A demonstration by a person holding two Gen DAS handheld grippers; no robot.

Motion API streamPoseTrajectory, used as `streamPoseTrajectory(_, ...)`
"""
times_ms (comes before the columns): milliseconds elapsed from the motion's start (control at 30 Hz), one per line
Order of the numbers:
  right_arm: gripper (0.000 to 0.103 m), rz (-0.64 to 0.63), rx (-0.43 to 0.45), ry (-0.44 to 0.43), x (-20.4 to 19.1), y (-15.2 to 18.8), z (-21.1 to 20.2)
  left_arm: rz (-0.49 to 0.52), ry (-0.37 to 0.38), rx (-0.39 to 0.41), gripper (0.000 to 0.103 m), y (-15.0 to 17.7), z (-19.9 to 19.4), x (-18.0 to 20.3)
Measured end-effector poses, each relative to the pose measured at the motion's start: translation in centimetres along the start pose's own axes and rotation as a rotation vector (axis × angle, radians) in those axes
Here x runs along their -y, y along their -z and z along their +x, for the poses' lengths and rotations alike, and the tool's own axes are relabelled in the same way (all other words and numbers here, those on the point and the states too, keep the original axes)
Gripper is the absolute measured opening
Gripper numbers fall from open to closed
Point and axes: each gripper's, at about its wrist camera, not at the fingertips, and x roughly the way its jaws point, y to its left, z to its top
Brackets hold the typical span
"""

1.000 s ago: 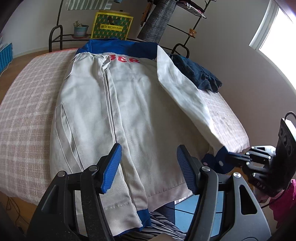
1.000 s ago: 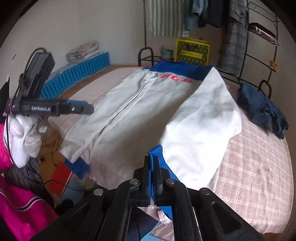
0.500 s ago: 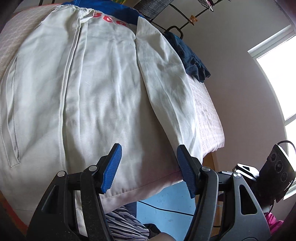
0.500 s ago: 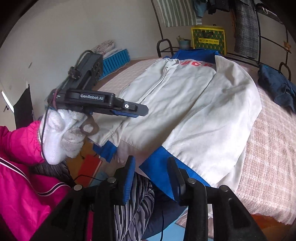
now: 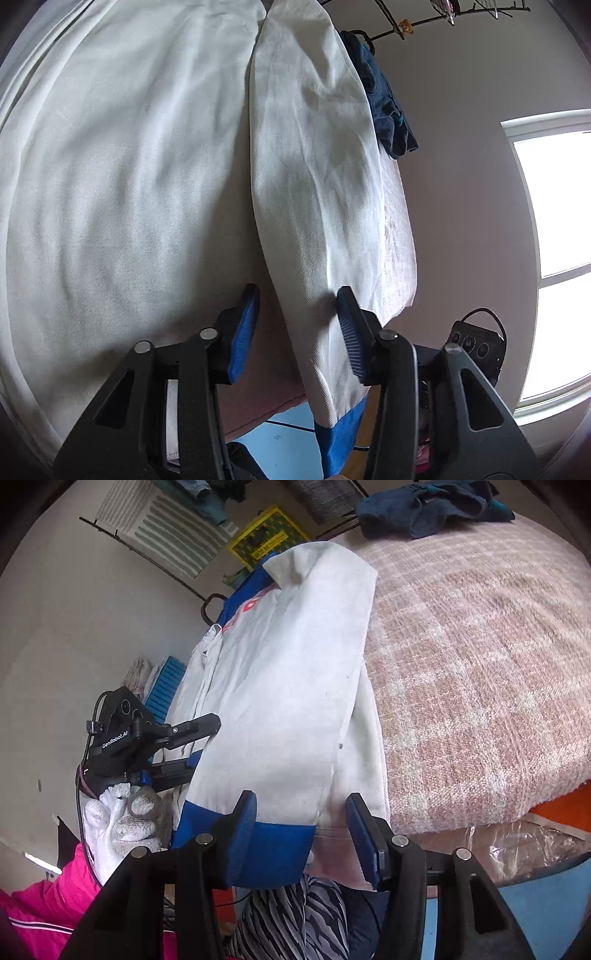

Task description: Fold large clothes

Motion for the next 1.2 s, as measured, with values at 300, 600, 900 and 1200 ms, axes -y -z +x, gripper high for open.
streamPoseTrajectory(300,0.000,-0.057,-0.024,0.035,-1.7,-0.9,2.1,0.142,-0.205,0.137,0.000,2.7,-1.2,2.1)
streamPoseTrajectory(600,0.000,-0.203,-0.020,0.171,-4.0,-1.1,-0.3,0.199,-0.250,0.120,0.000,5.4,0.8,3.0)
streamPoseTrajectory(900,0.001,-0.253,-0.074,0.171,-4.3,-0.2,0.0,0.274,-0.294,0.101,0.000,5.6,0.5,2.8)
streamPoseTrajectory(1200,0.035,-0.064,-0.059,0.066,-0.3,-3.9,-0.6,0.229,-0.243,0.095,0.000,6.1,1.0,3.0)
